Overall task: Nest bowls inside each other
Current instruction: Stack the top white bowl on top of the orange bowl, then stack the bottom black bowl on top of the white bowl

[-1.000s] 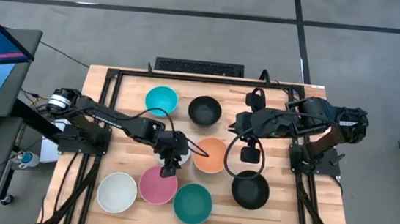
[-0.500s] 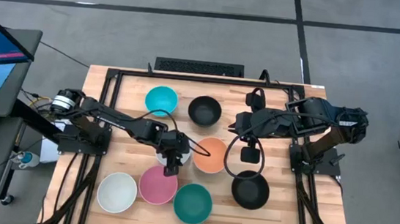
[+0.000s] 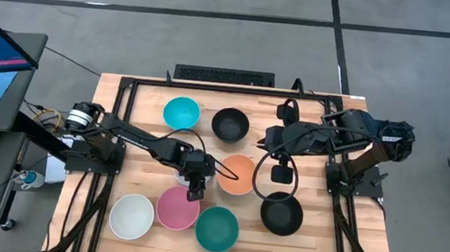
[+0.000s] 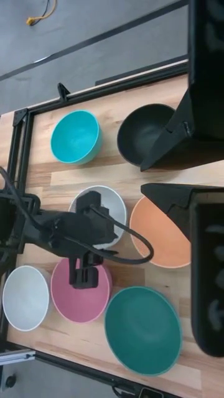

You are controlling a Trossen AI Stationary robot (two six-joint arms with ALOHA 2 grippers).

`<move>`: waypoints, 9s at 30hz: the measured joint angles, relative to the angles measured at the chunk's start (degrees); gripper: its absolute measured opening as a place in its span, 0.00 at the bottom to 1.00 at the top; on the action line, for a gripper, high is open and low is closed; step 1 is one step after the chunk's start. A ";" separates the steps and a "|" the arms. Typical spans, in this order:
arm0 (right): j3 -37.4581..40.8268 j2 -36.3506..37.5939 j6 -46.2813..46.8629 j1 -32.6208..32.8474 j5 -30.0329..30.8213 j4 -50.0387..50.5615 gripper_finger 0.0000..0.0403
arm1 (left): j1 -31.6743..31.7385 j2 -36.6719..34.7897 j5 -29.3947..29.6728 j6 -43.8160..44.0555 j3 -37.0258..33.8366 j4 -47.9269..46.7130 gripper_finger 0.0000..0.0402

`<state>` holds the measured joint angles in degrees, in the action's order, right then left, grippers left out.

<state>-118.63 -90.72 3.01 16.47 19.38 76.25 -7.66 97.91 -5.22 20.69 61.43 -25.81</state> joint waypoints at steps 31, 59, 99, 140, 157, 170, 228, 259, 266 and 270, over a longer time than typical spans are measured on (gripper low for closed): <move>0.04 2.28 6.04 1.49 2.36 8.47 0.16 | -2.00 -0.28 9.73 -7.48 27.08 -17.44 0.00; 63.66 46.22 19.54 13.62 6.22 -28.28 0.16 | -2.66 21.34 5.42 -8.50 52.46 -23.30 0.00; 65.61 50.93 17.99 13.79 3.04 -24.88 0.16 | -0.47 30.67 0.37 2.04 59.96 -20.19 0.20; 65.55 46.09 18.05 13.79 3.02 -24.90 0.18 | 0.15 33.11 5.37 2.35 61.07 -25.57 0.29; 65.55 37.63 16.12 -1.55 3.18 -21.95 0.18 | 1.87 27.63 11.57 -6.56 73.05 -36.59 0.31; 65.57 30.38 17.96 -4.59 -25.51 -17.82 0.18 | 2.12 26.75 11.68 -8.30 72.98 -40.14 0.31; 47.87 19.57 36.29 4.88 -17.04 -1.21 0.02 | -1.39 9.89 29.55 -7.50 72.81 -52.91 0.31; 36.61 12.58 26.36 -8.37 -8.81 -5.10 0.02 | 6.68 2.37 22.49 -11.49 61.97 -53.87 0.21; 36.59 12.00 25.59 -9.47 -8.72 -6.13 0.02 | 7.07 -3.33 25.43 -10.32 62.07 -55.06 0.21; 36.62 10.77 25.16 -10.67 -8.76 -6.92 0.02 | 7.06 -3.72 24.57 -10.76 62.05 -56.59 0.21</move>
<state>-82.01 -79.94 28.16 5.80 10.61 69.33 -0.60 94.19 19.35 9.93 123.48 -82.40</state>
